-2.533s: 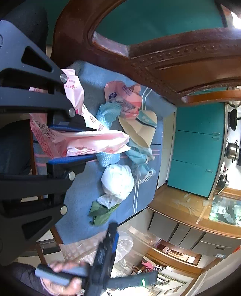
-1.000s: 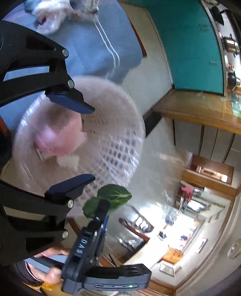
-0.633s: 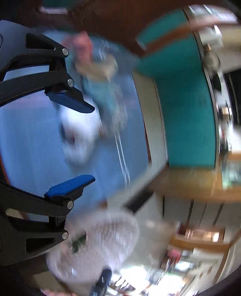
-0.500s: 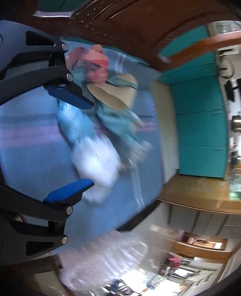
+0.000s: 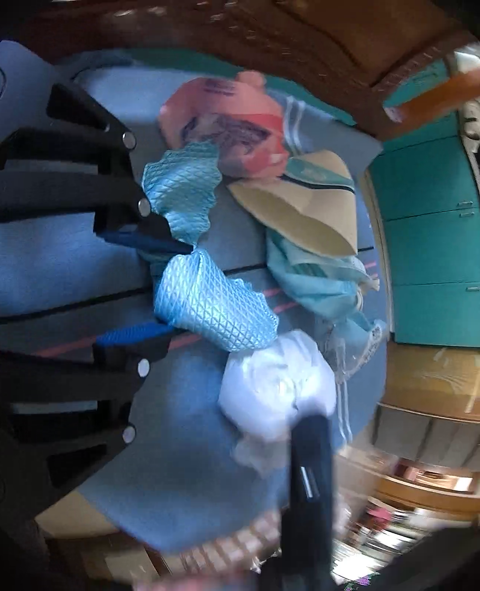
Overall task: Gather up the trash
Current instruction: 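Grasp the blue mesh cloth with the left tool while the right tool grasps white tissues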
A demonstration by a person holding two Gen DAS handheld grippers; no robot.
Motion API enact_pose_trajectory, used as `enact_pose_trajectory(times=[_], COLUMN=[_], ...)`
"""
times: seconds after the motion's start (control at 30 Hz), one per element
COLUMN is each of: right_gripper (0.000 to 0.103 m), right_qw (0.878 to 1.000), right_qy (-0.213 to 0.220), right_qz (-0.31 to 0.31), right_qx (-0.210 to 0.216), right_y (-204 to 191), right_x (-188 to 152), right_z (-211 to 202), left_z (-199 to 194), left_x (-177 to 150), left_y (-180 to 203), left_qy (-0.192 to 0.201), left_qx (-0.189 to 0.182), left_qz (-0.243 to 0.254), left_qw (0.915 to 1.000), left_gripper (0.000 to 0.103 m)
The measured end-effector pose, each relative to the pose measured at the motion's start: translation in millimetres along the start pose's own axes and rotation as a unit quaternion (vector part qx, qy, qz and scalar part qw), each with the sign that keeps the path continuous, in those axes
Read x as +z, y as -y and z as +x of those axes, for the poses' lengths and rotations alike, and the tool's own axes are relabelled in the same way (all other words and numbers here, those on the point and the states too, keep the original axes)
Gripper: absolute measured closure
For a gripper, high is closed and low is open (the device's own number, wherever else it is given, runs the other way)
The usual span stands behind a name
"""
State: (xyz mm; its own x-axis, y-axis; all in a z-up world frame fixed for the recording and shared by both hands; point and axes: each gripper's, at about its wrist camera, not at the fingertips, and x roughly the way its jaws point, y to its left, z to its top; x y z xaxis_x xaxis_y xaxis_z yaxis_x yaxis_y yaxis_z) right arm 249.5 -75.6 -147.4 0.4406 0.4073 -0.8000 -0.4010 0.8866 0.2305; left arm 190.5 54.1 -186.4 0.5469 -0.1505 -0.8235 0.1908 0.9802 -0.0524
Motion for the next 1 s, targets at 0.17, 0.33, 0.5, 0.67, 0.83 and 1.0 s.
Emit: enact_pose_trajectory(times=[0.17, 0.33, 0.5, 0.67, 0.83, 1.0], right_gripper=[0.040, 0.067, 0.068, 0.068, 0.068, 0.068], right_qw=[0.999, 0.998, 0.999, 0.999, 0.999, 0.999], right_qy=[-0.021, -0.030, -0.009, 0.017, 0.021, 0.014], right_qz=[-0.029, -0.044, -0.035, -0.013, 0.001, 0.013], right_qx=[-0.021, -0.021, -0.020, -0.026, -0.038, -0.045], right_y=[-21.4, -27.7, -18.6, 0.6, 16.0, 26.9], right_x=[-7.4, -18.7, -27.7, -35.1, -44.9, -53.1], right_z=[22.3, 16.2, -16.2, -46.7, -57.9, -55.5], left_z=[-15.9, -31.3, -49.7, -50.9, -52.8, -56.5], left_x=[-19.8, -32.9, -36.3, -34.4, -37.5, -31.7], left_y=[2.5, 11.6, 15.8, 12.8, 14.8, 12.7], left_qy=[0.007, 0.017, 0.028, 0.029, 0.029, 0.046], left_qx=[-0.012, -0.017, -0.032, -0.046, -0.035, -0.018], left_qz=[-0.003, 0.012, 0.015, 0.004, -0.004, -0.010], left_qw=[0.9999, 0.9996, 0.9990, 0.9985, 0.9989, 0.9987], left_gripper=[0.069, 0.069, 0.069, 0.067, 0.060, 0.032])
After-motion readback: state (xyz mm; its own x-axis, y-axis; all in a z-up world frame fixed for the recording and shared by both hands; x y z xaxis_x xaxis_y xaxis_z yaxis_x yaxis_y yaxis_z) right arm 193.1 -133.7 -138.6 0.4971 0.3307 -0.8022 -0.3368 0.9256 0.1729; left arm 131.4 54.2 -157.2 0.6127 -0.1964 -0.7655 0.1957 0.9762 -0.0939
